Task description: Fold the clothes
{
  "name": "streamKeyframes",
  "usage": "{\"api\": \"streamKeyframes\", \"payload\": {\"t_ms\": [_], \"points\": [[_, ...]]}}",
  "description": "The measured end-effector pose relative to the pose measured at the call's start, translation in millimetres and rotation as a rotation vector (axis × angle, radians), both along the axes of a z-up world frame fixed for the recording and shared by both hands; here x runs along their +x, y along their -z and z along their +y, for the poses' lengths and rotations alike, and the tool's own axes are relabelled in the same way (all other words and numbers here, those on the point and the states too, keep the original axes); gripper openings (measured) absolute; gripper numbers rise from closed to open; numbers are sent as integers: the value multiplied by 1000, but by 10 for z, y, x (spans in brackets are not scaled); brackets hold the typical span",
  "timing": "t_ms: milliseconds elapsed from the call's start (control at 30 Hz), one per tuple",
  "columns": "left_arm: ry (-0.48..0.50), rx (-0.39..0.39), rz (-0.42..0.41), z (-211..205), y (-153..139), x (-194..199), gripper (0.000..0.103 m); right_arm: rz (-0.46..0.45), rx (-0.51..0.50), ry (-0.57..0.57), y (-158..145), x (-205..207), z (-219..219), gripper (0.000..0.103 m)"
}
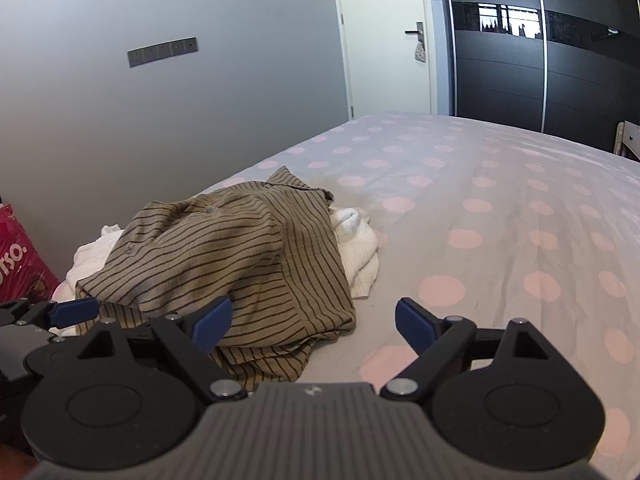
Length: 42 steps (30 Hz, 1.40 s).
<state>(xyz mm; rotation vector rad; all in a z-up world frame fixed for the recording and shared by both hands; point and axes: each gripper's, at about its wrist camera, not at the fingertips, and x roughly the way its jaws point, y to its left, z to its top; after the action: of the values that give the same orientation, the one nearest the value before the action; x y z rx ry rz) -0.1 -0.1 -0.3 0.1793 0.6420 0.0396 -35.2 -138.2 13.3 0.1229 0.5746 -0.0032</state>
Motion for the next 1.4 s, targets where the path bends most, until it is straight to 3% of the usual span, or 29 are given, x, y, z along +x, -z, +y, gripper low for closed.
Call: {"api": "streamKeyframes", "payload": {"t_ms": [467,1400], "points": [[-18,-24,21,-63,71,-8,75,54,9,81,114,-131,-51,90],[-17,-45,55,-31,89,-6,75,65,-10,75,139,-216,30,90]]}}
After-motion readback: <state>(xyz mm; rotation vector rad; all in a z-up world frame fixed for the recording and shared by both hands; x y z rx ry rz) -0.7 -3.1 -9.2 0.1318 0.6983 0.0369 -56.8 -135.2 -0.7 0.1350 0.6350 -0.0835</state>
